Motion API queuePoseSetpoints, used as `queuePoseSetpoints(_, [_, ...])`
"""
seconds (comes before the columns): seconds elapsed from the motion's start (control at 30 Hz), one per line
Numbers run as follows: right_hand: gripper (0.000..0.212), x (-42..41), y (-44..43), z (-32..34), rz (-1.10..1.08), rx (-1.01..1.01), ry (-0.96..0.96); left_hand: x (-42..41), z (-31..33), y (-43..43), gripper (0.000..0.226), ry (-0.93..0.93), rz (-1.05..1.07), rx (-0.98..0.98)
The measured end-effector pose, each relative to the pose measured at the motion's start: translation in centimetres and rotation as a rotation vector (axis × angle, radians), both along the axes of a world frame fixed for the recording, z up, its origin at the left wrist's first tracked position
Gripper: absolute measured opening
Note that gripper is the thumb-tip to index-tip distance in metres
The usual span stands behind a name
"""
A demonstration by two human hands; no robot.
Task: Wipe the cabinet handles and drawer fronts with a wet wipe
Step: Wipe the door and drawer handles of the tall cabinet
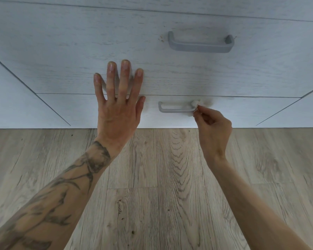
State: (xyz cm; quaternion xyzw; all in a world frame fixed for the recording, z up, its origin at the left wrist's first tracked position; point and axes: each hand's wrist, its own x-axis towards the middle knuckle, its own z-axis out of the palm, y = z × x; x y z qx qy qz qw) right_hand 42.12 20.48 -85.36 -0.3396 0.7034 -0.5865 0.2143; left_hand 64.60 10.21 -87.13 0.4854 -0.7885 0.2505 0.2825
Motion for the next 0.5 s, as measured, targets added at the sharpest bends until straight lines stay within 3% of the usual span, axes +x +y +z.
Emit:
queuePoseSetpoints(0.4, [0.023,-0.4,0.2,0.3,0.048,0.020,0.033,0.0,0.0,0.1,0.076,0.001,-0.001,-0.012])
queuePoseSetpoints(0.5, [0.019,0.2,0.6,0.0,0.025,0.000,-0.063,-0.2,0.1,0.2,0.075,0.003,0.001,-0.009])
